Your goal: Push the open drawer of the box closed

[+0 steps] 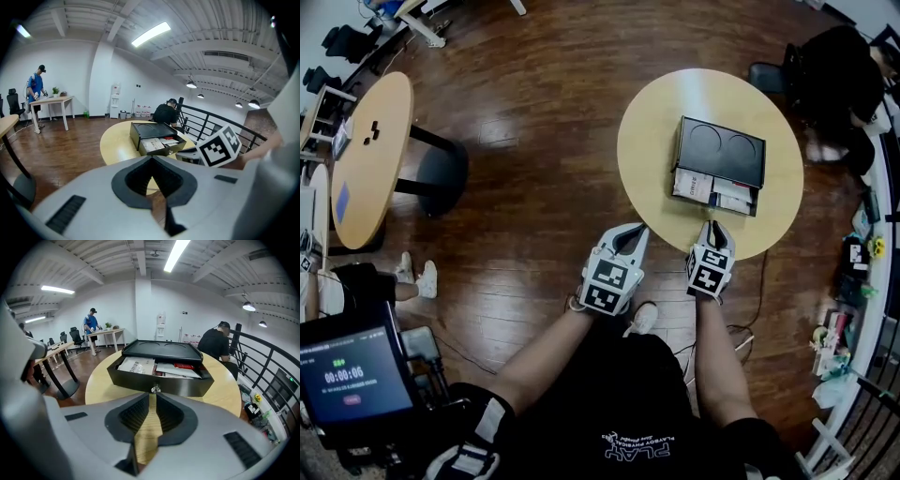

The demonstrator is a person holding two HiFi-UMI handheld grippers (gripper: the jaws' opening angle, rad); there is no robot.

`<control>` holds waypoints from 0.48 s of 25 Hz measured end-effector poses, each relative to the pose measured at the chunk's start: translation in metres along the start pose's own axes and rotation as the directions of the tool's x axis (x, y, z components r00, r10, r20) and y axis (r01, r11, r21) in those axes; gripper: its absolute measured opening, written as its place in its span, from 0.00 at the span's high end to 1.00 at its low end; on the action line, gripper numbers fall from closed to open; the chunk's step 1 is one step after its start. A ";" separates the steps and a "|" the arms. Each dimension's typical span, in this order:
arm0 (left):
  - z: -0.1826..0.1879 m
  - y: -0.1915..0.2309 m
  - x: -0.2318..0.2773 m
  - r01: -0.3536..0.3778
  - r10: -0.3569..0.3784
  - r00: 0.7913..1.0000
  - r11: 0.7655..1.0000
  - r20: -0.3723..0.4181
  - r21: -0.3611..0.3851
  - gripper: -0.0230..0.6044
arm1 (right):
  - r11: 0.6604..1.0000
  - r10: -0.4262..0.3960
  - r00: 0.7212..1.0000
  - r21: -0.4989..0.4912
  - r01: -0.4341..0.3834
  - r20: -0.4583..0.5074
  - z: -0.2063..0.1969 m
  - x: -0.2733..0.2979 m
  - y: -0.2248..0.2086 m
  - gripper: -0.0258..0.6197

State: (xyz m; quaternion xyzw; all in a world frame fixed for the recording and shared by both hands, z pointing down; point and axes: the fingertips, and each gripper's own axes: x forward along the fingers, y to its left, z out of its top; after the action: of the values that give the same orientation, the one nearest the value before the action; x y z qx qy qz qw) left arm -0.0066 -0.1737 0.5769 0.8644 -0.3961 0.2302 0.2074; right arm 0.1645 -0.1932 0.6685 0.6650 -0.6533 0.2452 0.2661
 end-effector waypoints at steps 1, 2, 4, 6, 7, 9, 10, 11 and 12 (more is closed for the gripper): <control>-0.001 0.000 0.000 0.001 -0.001 1.000 1.000 -0.003 -0.002 0.97 | 1.000 -0.004 1.000 0.007 0.004 -0.009 0.000 0.003 -0.002 0.90; -0.002 0.000 -0.001 0.002 -0.002 1.000 1.000 -0.007 -0.004 0.97 | 1.000 -0.003 1.000 0.015 0.003 -0.019 0.000 0.007 -0.003 0.90; -0.004 0.001 -0.002 0.005 -0.005 1.000 1.000 -0.014 -0.006 0.97 | 1.000 0.004 0.999 0.025 -0.003 -0.035 0.000 0.012 -0.003 0.87; -0.005 0.002 -0.004 0.005 -0.005 1.000 1.000 -0.018 -0.006 0.97 | 1.000 0.000 0.999 0.028 0.001 -0.043 0.003 0.016 -0.003 0.86; -0.005 0.003 -0.004 0.003 -0.004 1.000 1.000 -0.019 -0.005 0.97 | 1.000 -0.006 0.999 0.030 0.008 -0.045 0.005 0.018 -0.005 0.85; -0.005 0.005 -0.004 0.000 0.000 1.000 1.000 -0.021 -0.003 0.97 | 0.999 -0.016 0.998 0.038 0.018 -0.053 0.006 0.023 -0.008 0.84; -0.006 0.005 -0.005 -0.001 0.001 1.000 1.000 -0.023 -0.001 0.97 | 0.999 -0.015 0.998 0.042 0.017 -0.058 0.005 0.025 -0.009 0.84; -0.007 0.005 -0.005 -0.001 0.001 1.000 1.000 -0.026 0.000 0.97 | 0.999 -0.010 0.998 0.045 0.012 -0.064 0.005 0.026 -0.009 0.83; -0.007 0.006 -0.006 -0.001 0.001 1.000 1.000 -0.027 0.000 0.97 | 0.999 -0.003 0.998 0.045 0.006 -0.068 0.004 0.028 -0.008 0.83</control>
State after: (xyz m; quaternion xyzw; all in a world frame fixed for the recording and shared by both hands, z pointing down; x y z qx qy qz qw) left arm -0.0160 -0.1697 0.5805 0.8610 -0.3936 0.2421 0.2126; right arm 0.1736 -0.2165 0.6838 0.6637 -0.6366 0.2819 0.2736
